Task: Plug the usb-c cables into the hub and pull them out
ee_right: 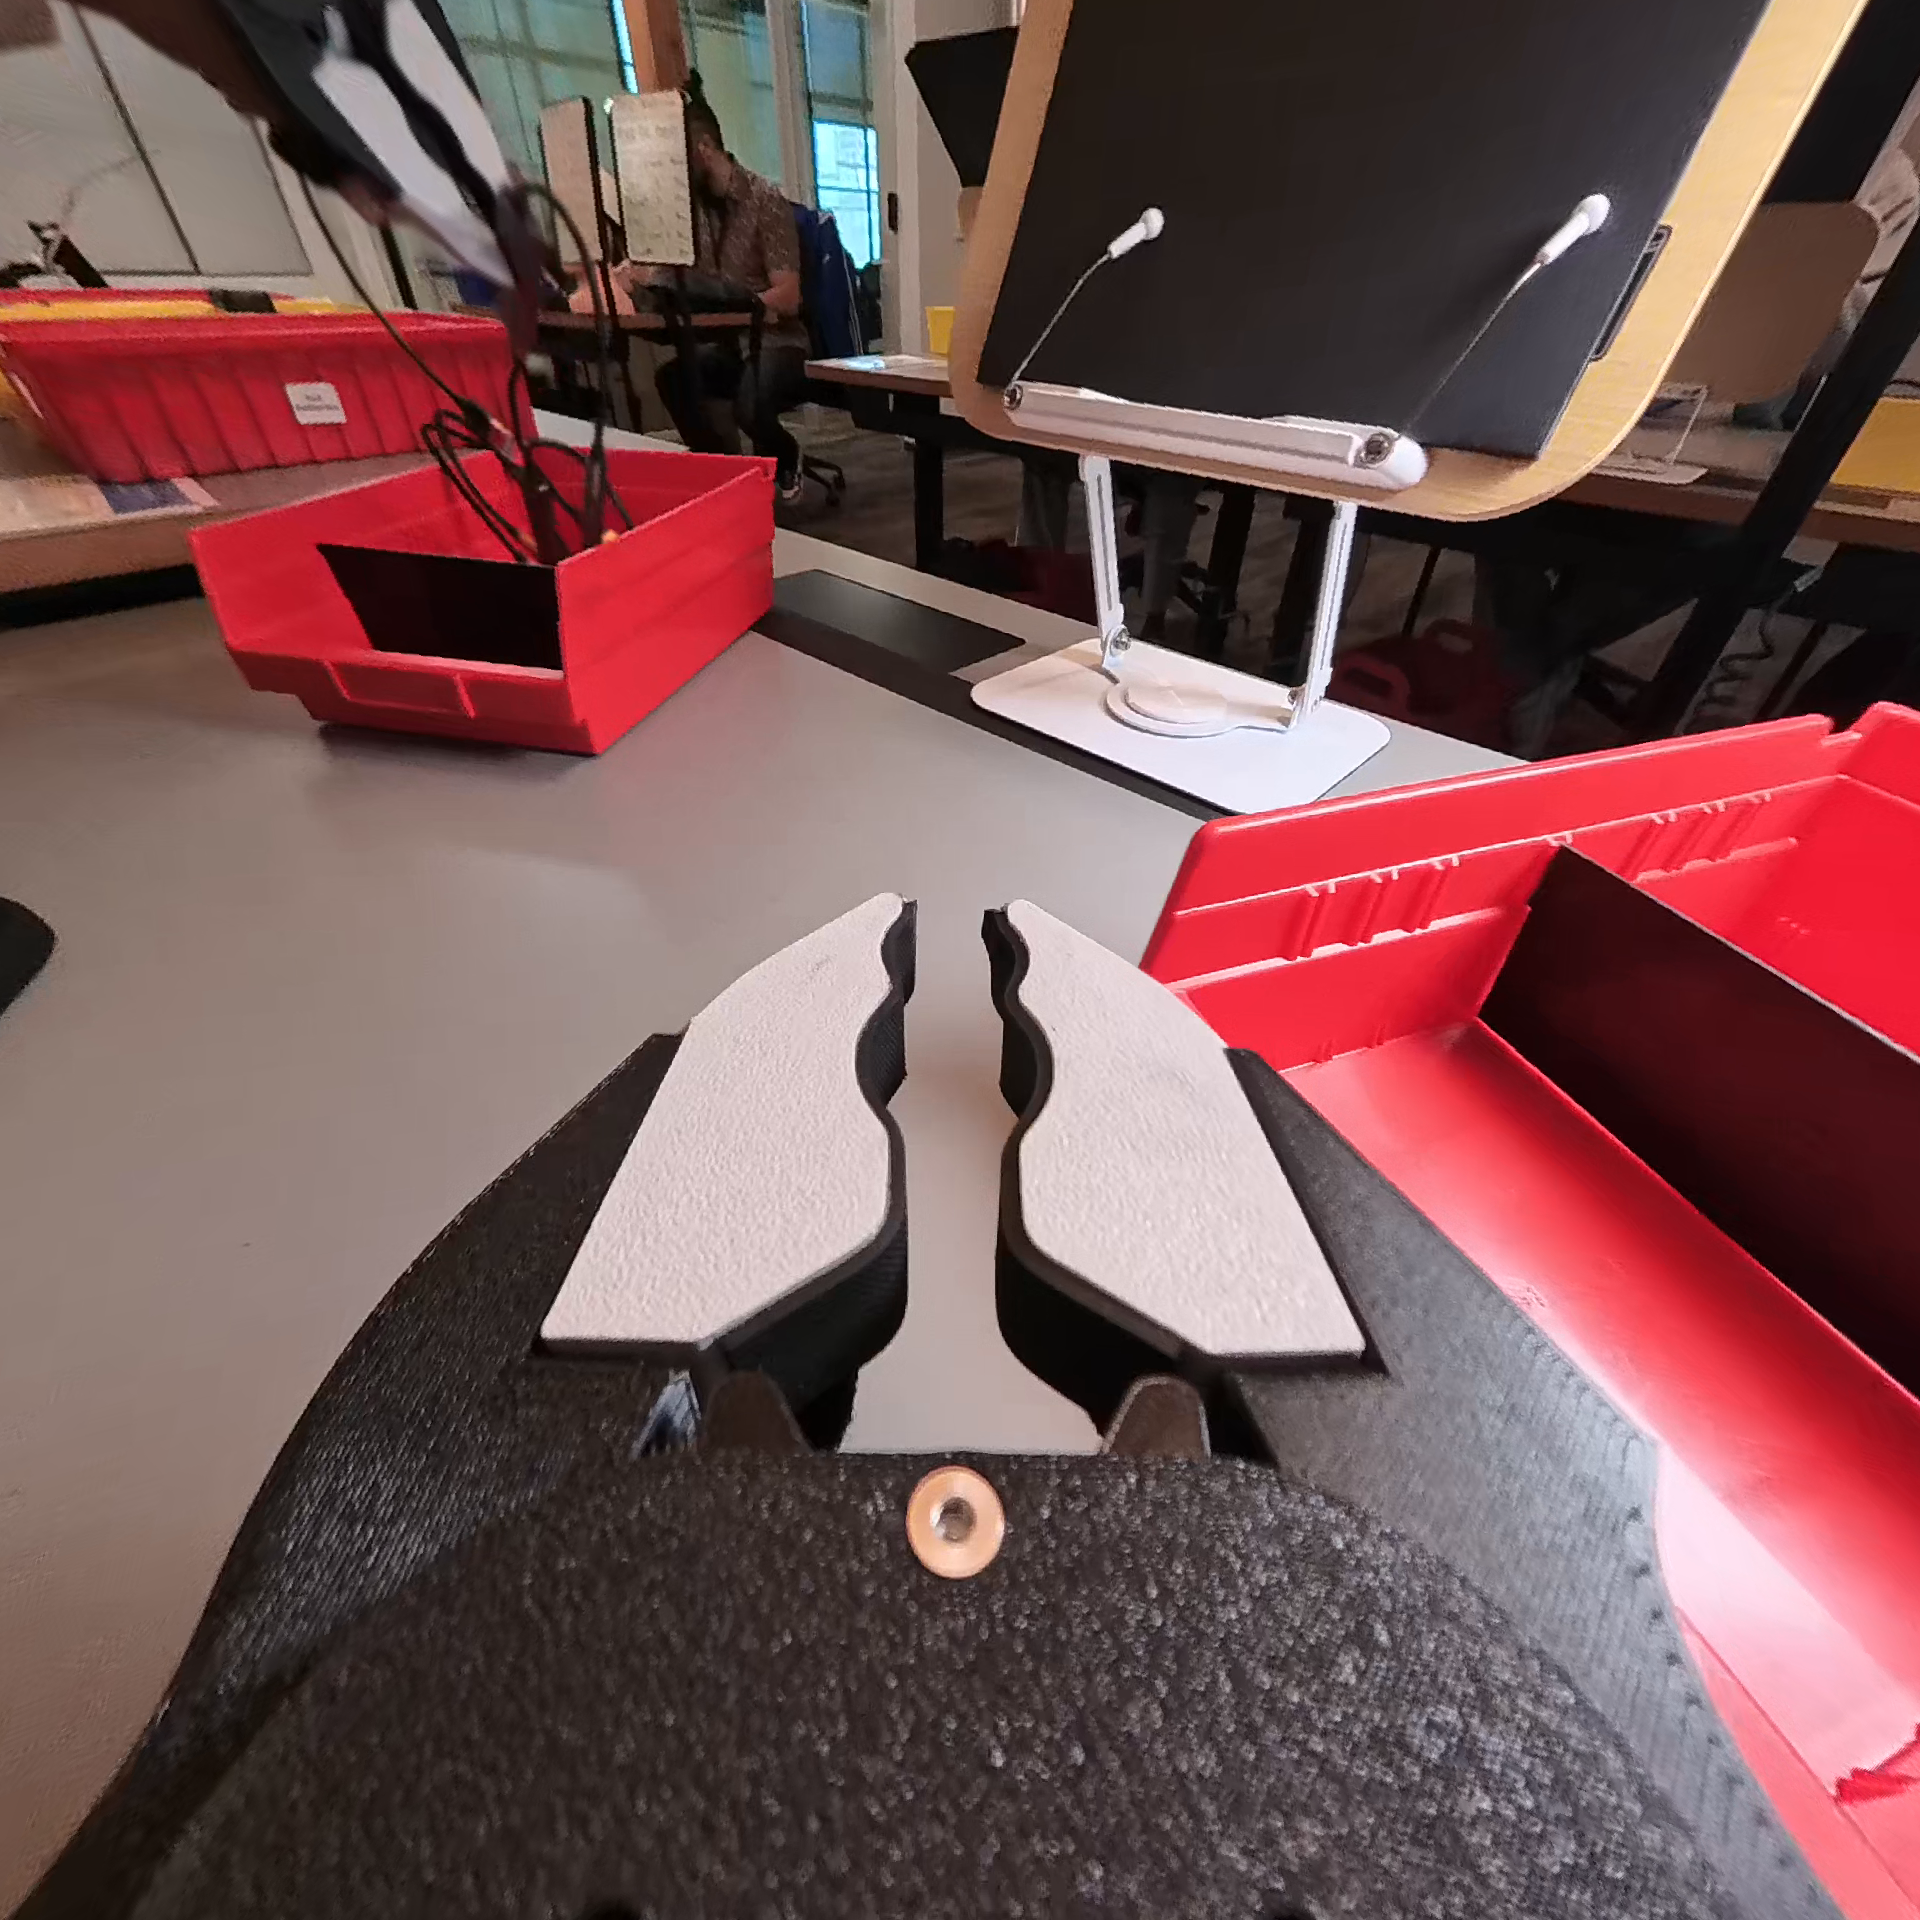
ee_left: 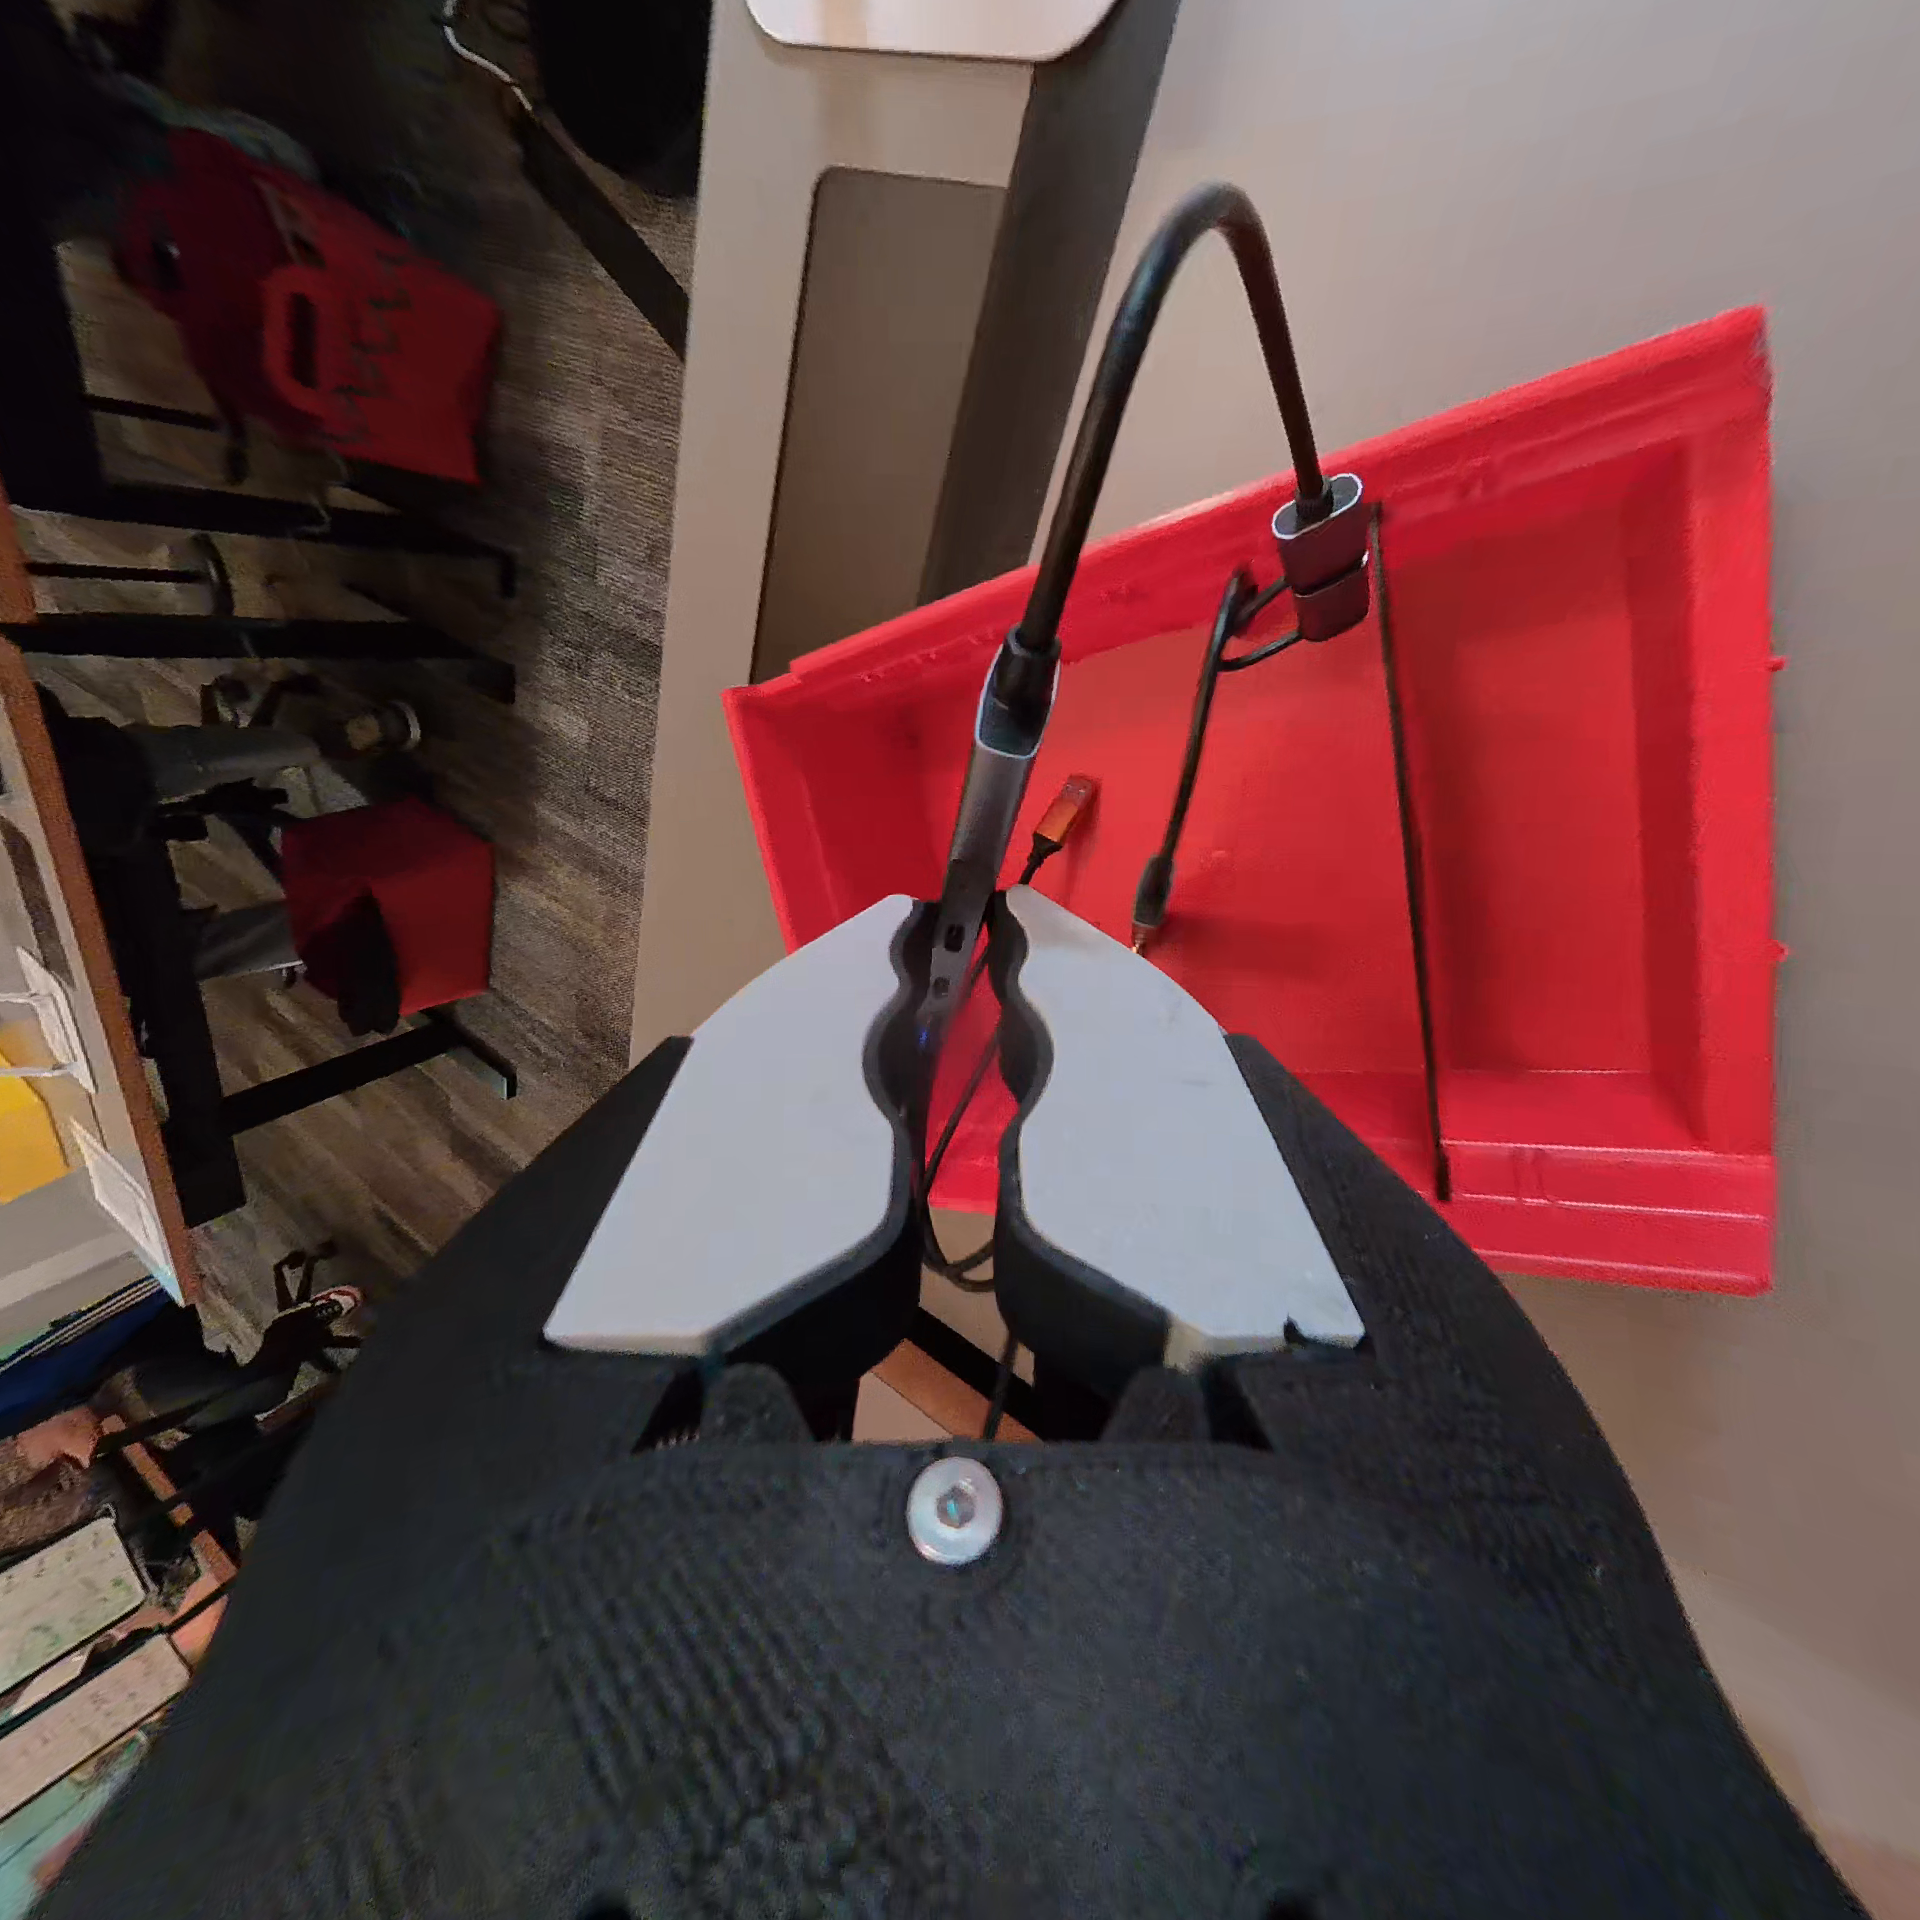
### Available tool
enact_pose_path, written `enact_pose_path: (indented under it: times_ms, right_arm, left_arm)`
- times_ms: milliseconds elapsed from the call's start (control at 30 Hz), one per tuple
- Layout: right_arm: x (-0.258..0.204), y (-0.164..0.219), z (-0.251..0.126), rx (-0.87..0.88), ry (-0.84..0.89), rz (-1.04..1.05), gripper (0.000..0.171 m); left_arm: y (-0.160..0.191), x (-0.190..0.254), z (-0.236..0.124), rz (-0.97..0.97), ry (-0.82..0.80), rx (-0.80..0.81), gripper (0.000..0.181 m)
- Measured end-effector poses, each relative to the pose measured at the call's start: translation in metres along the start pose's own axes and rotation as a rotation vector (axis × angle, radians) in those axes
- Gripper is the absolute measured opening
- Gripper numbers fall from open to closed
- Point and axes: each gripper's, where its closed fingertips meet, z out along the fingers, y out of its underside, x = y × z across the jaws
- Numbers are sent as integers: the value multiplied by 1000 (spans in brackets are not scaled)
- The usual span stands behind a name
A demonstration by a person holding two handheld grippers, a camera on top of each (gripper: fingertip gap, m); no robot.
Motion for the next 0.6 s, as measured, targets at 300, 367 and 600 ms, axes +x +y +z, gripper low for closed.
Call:
enact_pose_path:
  times_ms: [300, 367, 600]
  right_arm:
    - [-6, -2, 0, 2, -18, 3, 12]
    - [-7, -3, -1, 6, -18, 2, 12]
    - [-24, -4, 7, 29, -94, 41, 13]
  left_arm:
    - [-45, -49, -100, -334, -109, 386, 10]
    - [-67, -54, -129, -384, -120, 533, 10]
    - [-163, -24, -201, -491, -40, 1022, 10]
